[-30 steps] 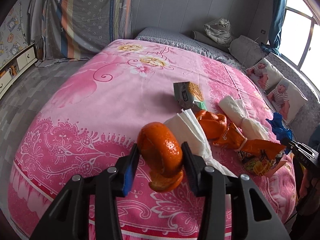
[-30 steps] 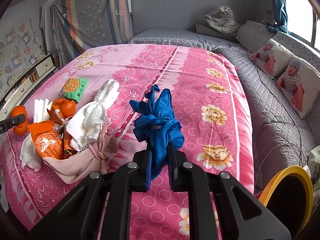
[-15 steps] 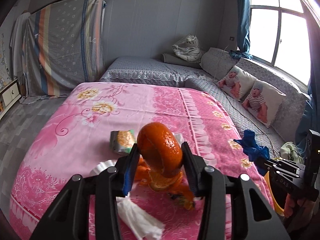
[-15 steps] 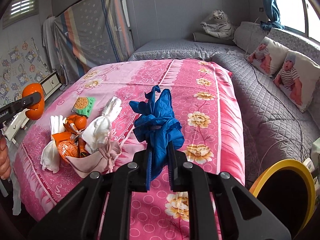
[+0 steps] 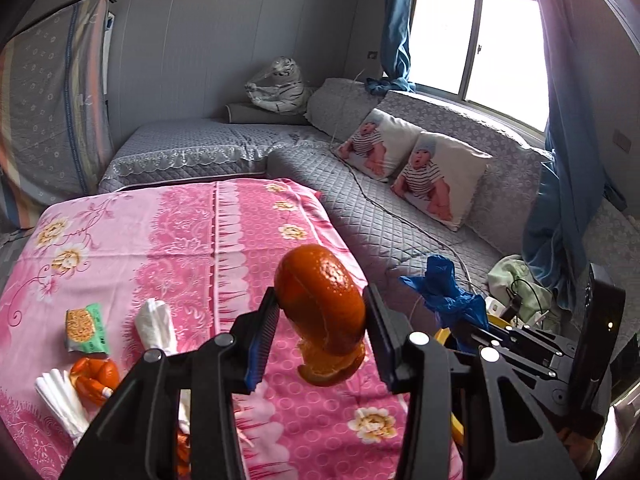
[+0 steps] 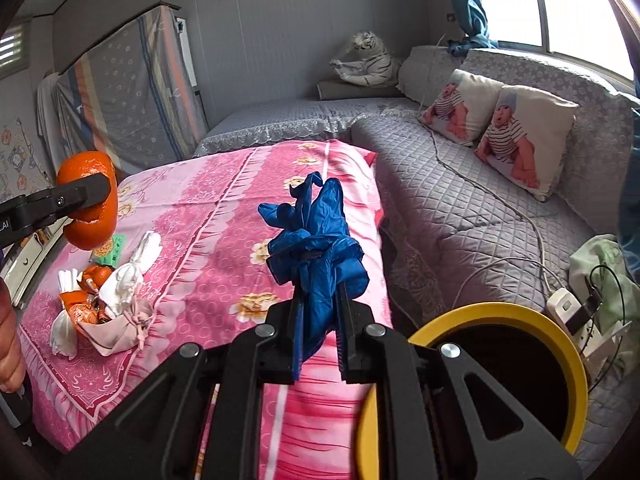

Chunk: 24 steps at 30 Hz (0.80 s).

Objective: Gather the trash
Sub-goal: 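Carry the orange peel in the left tool and blue cloth in the right tool over the bin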

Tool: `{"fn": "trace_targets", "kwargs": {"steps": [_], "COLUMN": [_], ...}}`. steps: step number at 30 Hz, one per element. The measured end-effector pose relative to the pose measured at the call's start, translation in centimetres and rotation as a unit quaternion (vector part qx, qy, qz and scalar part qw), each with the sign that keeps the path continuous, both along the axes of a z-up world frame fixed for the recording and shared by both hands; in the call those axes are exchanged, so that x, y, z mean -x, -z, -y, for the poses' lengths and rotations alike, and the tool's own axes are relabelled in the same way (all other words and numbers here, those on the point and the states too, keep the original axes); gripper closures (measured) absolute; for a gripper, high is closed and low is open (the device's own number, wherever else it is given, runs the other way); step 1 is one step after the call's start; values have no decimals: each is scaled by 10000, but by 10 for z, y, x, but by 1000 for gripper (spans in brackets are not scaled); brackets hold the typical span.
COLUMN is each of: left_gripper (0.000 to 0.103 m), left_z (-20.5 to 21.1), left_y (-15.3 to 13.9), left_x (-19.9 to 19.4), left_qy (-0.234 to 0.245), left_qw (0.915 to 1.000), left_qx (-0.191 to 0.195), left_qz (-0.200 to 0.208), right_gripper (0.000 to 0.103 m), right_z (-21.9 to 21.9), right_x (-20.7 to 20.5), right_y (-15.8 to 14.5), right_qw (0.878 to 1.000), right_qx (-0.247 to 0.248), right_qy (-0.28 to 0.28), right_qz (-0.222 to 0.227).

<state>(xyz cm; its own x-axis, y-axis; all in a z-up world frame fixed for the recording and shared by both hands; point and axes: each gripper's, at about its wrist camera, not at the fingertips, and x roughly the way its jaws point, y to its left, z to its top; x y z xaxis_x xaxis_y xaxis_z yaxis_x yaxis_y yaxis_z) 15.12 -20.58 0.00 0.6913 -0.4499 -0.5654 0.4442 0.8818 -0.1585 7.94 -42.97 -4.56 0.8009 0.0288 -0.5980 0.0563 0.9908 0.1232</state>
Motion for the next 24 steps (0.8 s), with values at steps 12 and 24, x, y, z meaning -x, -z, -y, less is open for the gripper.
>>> {"fn": "trace_targets", "kwargs": {"steps": [12,24], "left_gripper": [62,62], "left_z": [92,149], "left_y": [2,29], "left_x": [11,20], "left_qy": [689,1078], "left_qw": [9976,9938], "left_qx": [-13,12], "left_qz": [-39,-282], "right_gripper": [91,91], "right_z": [76,118], "right_x": [39,62], "right_y": [4,20], "right_qw": [9950,9876], "right_qx": [-52,-126], "right_qy": [997,1558], "right_qz": [22,-134]}}
